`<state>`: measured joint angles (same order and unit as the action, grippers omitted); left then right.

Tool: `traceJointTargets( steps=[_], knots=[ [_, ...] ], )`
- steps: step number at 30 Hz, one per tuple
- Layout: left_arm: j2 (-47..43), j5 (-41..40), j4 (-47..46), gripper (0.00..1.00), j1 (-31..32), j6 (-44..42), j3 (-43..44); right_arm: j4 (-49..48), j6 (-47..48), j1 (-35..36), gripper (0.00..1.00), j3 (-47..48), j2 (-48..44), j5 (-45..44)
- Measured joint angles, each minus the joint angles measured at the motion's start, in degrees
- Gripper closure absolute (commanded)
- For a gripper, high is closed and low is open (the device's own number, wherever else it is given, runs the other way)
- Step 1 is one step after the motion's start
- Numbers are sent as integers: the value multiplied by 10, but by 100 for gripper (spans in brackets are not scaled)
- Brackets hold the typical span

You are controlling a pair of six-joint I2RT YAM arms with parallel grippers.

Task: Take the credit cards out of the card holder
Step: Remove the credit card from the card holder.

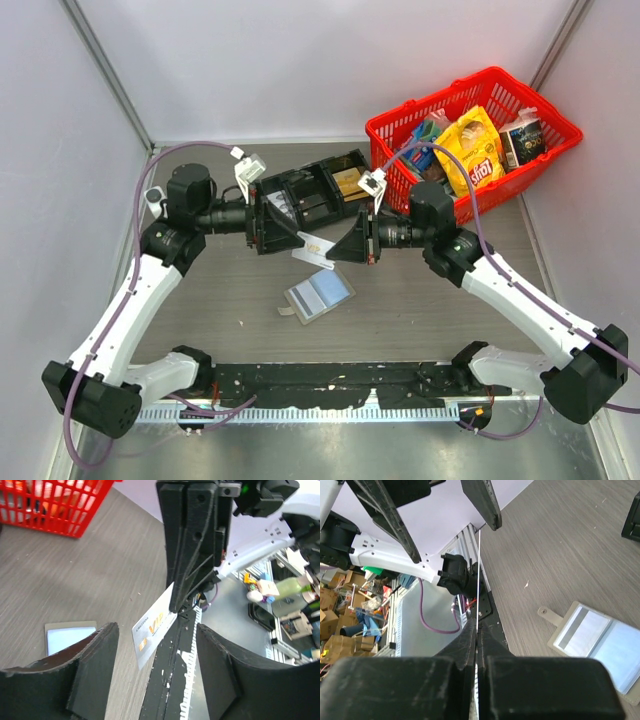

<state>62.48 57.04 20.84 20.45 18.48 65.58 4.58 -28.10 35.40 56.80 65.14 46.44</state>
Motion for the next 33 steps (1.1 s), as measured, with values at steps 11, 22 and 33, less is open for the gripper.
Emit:
traceJointTargets(
  steps=[11, 22, 33],
  knots=[
    [26, 91, -39, 47, 0, 6, -15, 45, 19, 0, 99, 24, 0, 20],
    [30, 91, -58, 87, 0, 8, -49, 46, 19, 0, 99, 48, 13, 37],
    [42, 27, -47, 100, -4, -16, -57, 89, 43, -9, 37, 71, 62, -17]
  ],
)
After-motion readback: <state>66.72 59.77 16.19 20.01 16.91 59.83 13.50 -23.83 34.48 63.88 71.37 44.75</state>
